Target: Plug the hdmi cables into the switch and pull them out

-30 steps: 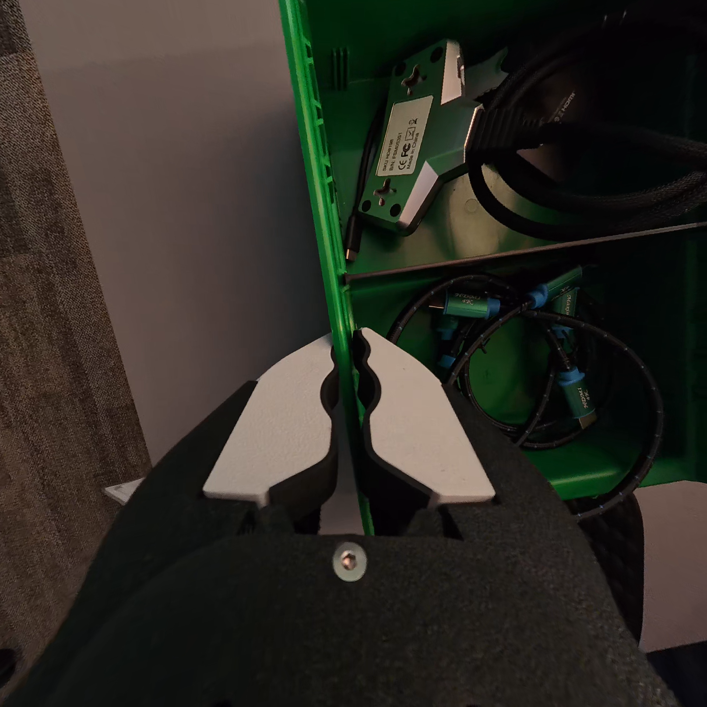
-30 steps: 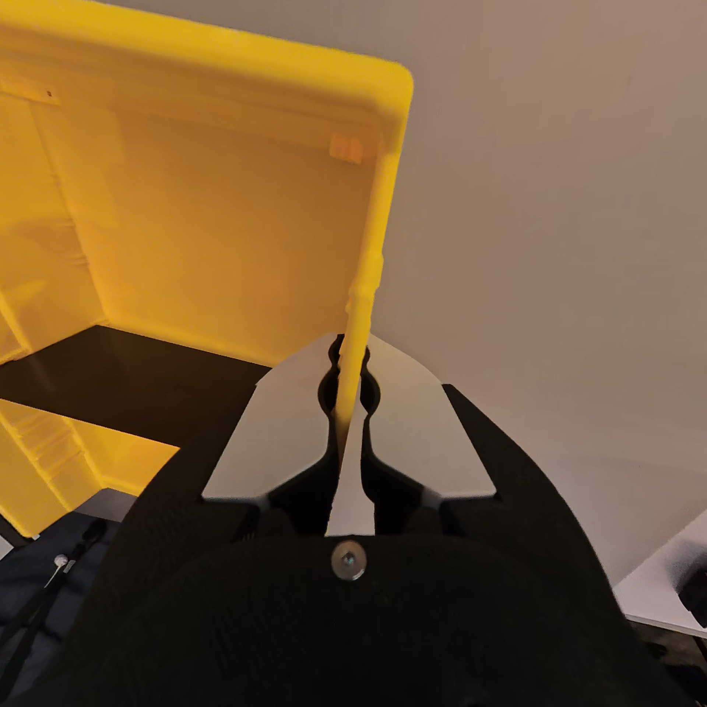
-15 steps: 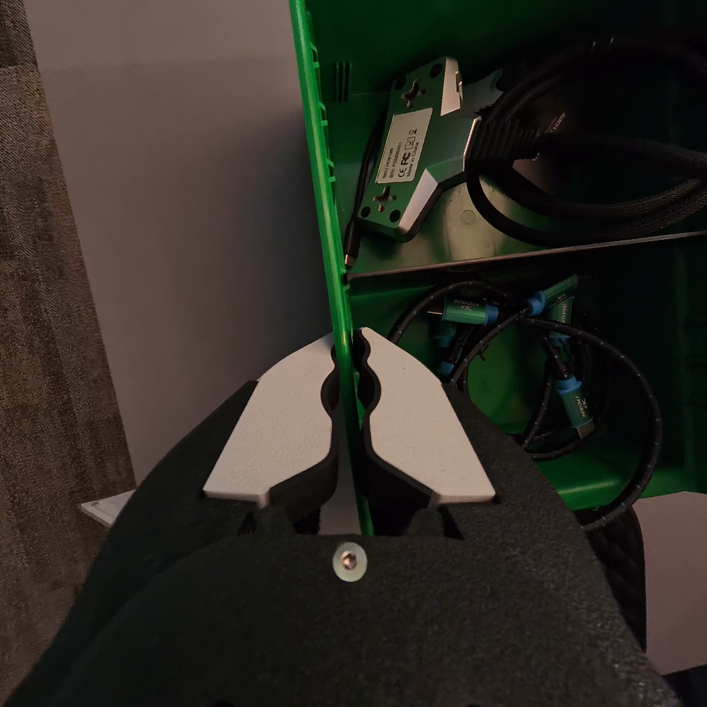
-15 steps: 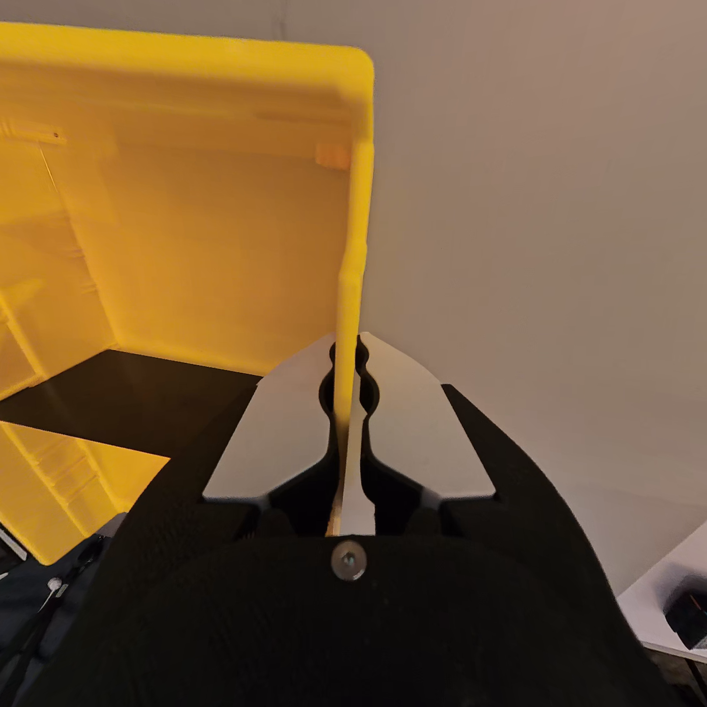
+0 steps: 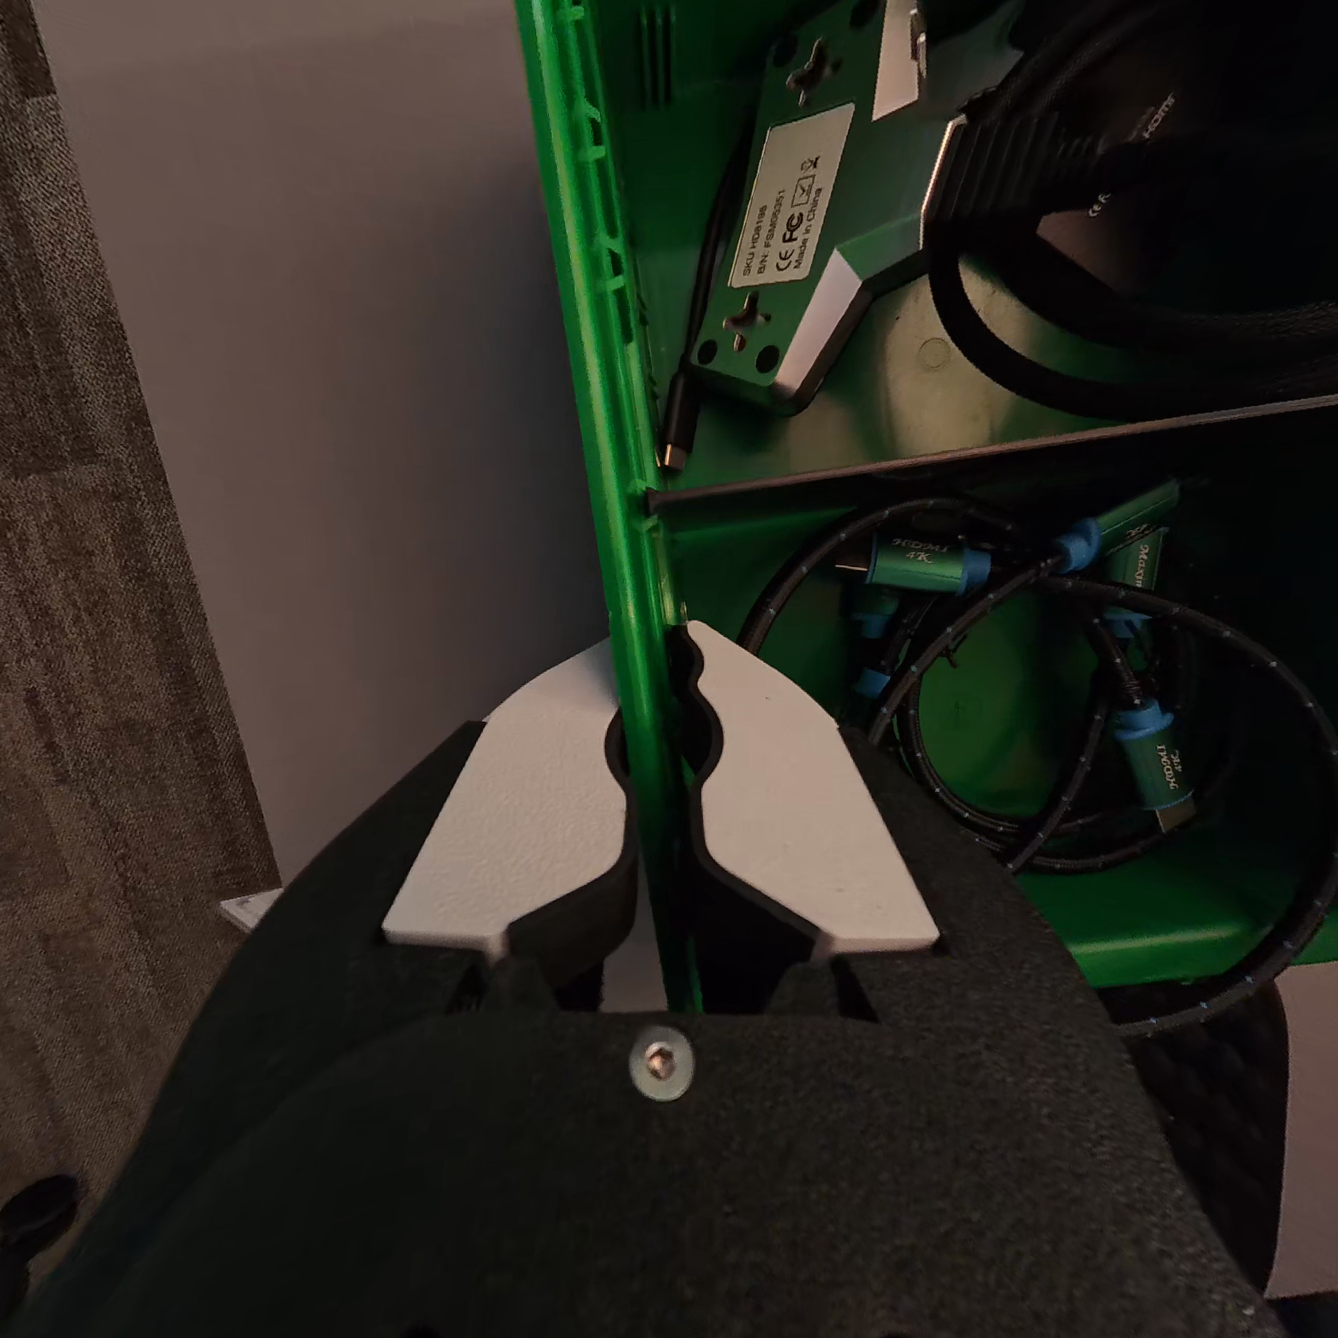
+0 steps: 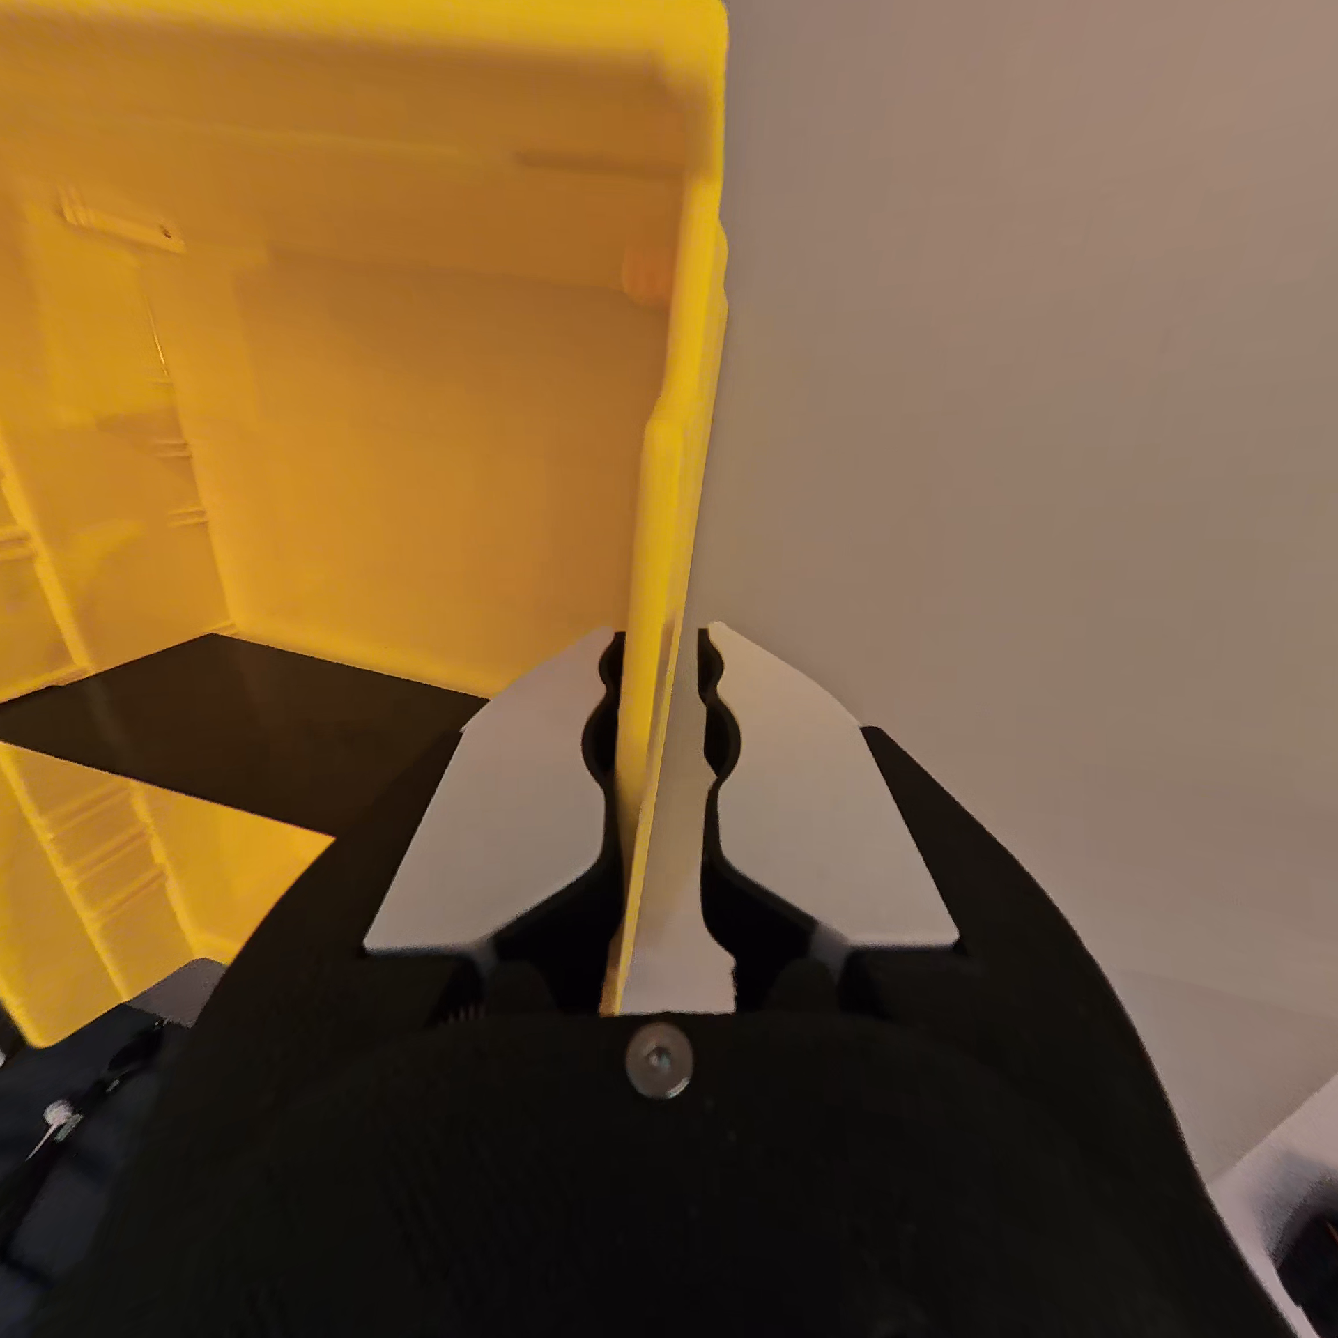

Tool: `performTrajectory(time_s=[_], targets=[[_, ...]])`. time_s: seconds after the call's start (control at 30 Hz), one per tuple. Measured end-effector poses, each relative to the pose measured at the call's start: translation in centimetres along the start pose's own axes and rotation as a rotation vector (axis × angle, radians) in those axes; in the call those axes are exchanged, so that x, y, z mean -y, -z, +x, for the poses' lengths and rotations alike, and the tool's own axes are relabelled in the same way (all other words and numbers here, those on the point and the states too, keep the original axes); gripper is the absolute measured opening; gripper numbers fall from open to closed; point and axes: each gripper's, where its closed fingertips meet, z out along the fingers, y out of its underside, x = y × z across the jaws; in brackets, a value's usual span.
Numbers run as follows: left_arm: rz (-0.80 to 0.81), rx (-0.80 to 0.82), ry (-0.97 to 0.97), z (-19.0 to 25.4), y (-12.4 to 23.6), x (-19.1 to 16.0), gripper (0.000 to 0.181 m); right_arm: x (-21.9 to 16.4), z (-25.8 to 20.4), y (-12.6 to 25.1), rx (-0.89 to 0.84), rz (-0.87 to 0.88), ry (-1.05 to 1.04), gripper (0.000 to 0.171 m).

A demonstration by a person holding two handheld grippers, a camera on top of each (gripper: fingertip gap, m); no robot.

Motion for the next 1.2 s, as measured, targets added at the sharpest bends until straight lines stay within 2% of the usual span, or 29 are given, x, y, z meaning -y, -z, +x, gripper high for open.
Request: performTrajectory(time_s=[0.17,0.3,0.43,0.53,0.7,0.83,0.97,1.1,1.2], targets=[[0.013,-0.002,0.009,-0.1,0.2,0.2,0.007,-0.1,-0.1,0.8,0.021,0.065,0.022,0.021],[0.09,0.031,0.019,-0.4,1.5,1.3,0.01,0.2,-0.2,1.2,0.027,0.145,0.044,0.023],[0.249,0.107,-0.005,-0.3,5.3,3.8,0.009,0.7,-0.2,1.8,0.012,0.241,0.069,0.024],[0.35,0.164,-0.044,0.6,8.6,5.6,0.015,1.2,-0.1,3.0,-0.027,0.324,0.073,0.024],[0.499,0.276,-0.142,3.7,13.7,8.7,0.021,3.2,-0.5,7.8,-0.115,0.574,0.068,0.026],[0.613,0.393,-0.181,6.9,16.8,11.0,0.025,4.4,-3.7,13.1,-0.16,0.834,0.12,0.03],[0.725,0.421,-0.199,11.3,18.7,13.1,0.026,4.4,-9.9,17.9,-0.195,1.068,0.256,0.03],[0.77,0.392,-0.217,15.2,19.0,14.6,0.03,3.4,-15.9,20.2,-0.255,1.181,0.418,0.039],[0.805,0.361,-0.226,17.4,19.3,15.2,0.032,2.7,-18.6,20.1,-0.297,1.183,0.498,0.044]])
